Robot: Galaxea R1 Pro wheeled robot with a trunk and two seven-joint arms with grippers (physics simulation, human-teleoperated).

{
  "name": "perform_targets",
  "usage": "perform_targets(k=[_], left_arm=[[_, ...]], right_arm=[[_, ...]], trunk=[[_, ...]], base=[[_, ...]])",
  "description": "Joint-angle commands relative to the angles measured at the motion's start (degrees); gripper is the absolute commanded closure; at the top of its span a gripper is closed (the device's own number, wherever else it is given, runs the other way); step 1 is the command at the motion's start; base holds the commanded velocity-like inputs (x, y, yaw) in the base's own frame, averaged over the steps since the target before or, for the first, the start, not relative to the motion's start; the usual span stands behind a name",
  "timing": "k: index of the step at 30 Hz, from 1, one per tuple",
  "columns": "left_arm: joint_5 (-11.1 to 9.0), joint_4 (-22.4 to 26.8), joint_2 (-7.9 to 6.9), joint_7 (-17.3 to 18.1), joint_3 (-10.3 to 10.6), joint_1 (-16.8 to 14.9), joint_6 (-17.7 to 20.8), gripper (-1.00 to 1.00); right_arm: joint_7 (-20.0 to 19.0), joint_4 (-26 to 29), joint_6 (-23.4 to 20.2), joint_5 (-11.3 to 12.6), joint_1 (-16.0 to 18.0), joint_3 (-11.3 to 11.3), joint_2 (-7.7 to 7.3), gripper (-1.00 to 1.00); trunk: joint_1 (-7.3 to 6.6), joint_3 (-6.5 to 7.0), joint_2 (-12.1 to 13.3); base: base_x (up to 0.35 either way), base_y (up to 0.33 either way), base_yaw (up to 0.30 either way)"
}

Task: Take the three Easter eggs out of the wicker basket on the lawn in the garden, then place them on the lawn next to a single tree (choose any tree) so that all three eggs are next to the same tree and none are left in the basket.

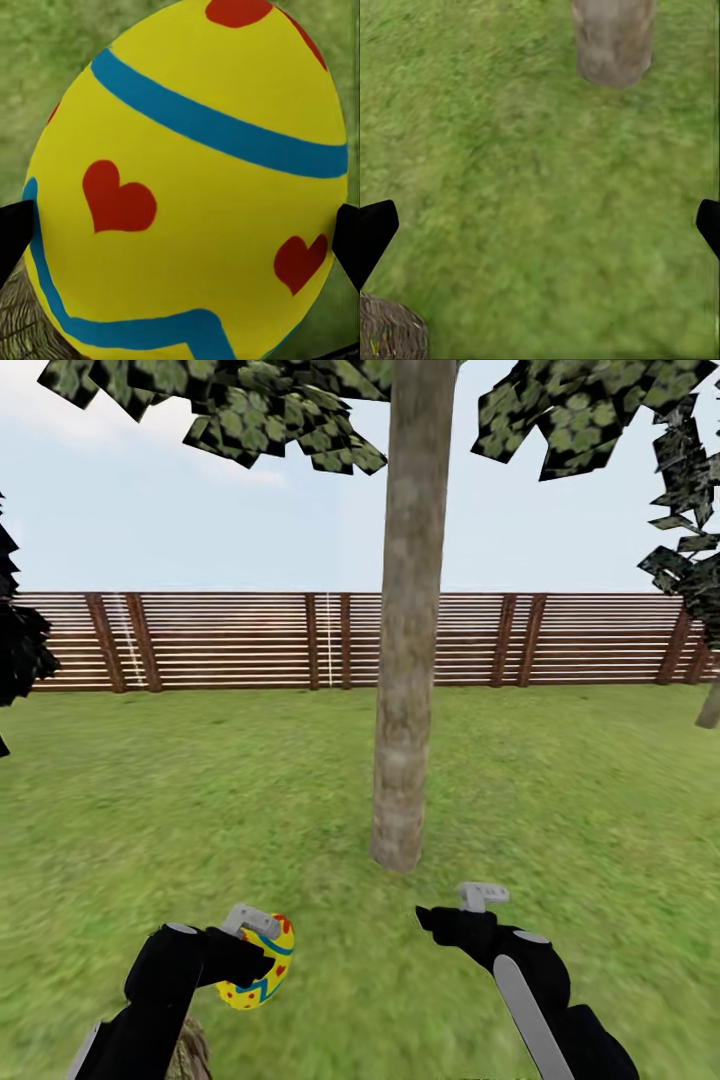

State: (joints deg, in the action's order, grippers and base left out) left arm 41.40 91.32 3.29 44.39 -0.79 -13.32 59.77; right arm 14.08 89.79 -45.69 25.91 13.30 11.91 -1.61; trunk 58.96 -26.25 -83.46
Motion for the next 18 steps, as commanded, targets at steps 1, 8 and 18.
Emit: perform_targets(k=[1, 8, 18], left_arm=[[0.53, 0.08, 0.05, 0.44, -0.08, -0.04, 0.23, 1.00], [0.52, -0.05, 0.05, 0.22, -0.08, -0.04, 0.23, 1.00], [0.21, -2.83, 0.50, -2.44, 0.44, -0.13, 0.23, 1.00]], right_arm=[[0.59, 0.04, -0.10, 0.60, 0.06, 0.13, -0.08, -1.00], [0.59, 0.04, -0.10, 0.62, 0.06, 0.03, -0.23, -1.00], [0.67, -0.09, -0.26, 0.42, 0.06, -0.28, -0.44, -1.00]], trunk=[[0.00, 0.00, -0.04], [0.00, 0.46, -0.04], [0.00, 1.09, -0.04]], base=[[-0.007, -0.286, -0.226], [0.009, -0.293, -0.226], [0.192, -0.267, -0.233]])
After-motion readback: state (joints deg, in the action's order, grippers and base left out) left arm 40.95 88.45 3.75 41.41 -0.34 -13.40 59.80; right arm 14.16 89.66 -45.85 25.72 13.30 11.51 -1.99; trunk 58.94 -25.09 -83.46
